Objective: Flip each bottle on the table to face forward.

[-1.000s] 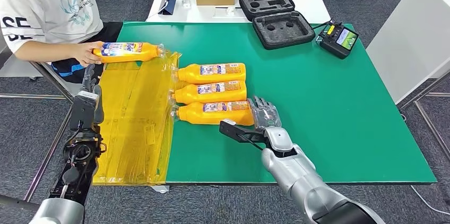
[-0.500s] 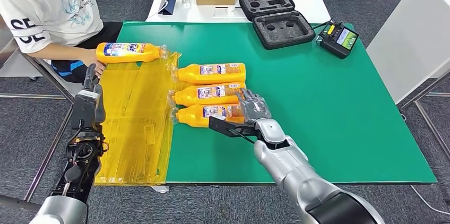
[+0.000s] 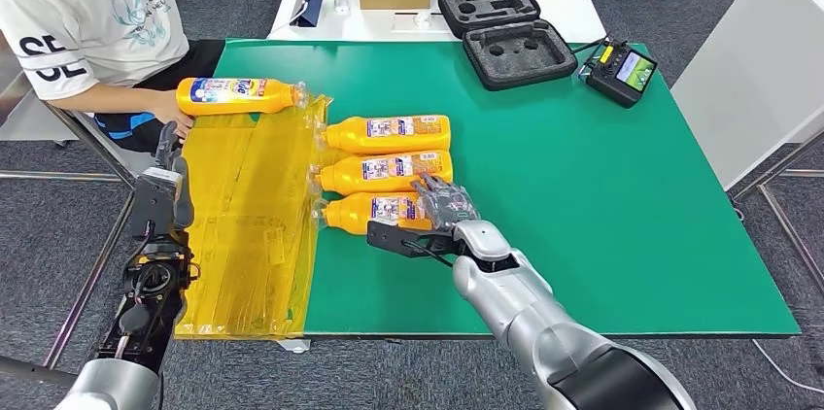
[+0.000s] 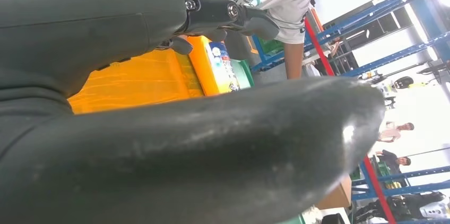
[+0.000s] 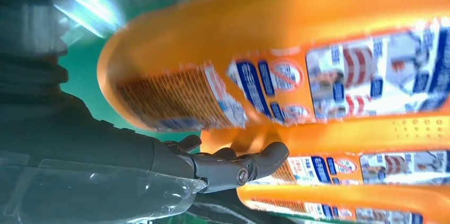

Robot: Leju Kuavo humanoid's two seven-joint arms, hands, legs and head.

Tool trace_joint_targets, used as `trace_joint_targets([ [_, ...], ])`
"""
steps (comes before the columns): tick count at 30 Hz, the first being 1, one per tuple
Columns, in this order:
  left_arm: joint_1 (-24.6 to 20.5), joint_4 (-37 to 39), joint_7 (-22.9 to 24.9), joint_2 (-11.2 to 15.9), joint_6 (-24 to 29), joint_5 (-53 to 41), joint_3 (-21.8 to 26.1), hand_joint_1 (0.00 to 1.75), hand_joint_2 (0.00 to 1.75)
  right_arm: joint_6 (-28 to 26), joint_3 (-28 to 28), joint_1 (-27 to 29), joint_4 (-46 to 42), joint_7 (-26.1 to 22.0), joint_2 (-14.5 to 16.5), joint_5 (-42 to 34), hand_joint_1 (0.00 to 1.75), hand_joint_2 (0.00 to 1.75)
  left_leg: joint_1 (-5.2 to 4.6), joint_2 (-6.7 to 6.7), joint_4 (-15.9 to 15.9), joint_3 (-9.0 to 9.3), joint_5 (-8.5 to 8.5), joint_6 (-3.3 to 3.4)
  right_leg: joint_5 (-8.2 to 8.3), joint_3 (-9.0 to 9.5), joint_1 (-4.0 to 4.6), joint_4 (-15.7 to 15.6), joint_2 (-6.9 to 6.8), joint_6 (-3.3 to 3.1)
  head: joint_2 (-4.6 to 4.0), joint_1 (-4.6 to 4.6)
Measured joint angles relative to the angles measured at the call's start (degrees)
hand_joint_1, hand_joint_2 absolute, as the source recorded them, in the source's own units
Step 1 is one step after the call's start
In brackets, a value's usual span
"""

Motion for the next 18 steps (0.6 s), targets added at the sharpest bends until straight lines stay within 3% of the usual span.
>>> trace_joint_targets([
  [11,-0.11,0.59,0.21,0.01,-0.14,0.58,0.11,0.00,0.00,4.20,0.00,-0.39,1.28,1.25,-0.02,-1.41,0.00,1.75,0.01,0.01,0.00,0.03,0.00,0.00,0.00,0.00,0.00,0.00,0.00,0.00,0.00,0.00],
  [13,-0.32,0.87,0.26,0.01,-0.15,0.72,0.11,0.00,0.00,5.49,0.00,-0.74,1.40,1.62,-0.05,-1.91,0.07,1.75,0.01,0.01,0.00,0.05,0.00,0.00,0.00,0.01,0.00,-0.01,0.00,0.00,0.00,0.00],
  [17,-0.91,1.50,0.28,0.01,-0.15,0.81,0.10,0.00,0.00,6.54,0.00,-1.15,1.63,1.76,-0.09,-2.51,1.58,1.75,0.01,0.01,0.00,0.09,0.00,0.00,0.00,0.06,0.00,-0.01,0.00,0.00,0.00,0.01],
  [18,-1.03,1.66,0.28,0.01,-0.15,0.81,0.10,0.00,0.00,6.60,0.00,-1.22,1.71,1.75,-0.09,-2.68,1.67,1.75,0.01,0.01,0.00,0.11,0.00,0.00,0.00,0.07,0.00,-0.01,0.00,0.00,0.00,0.00],
])
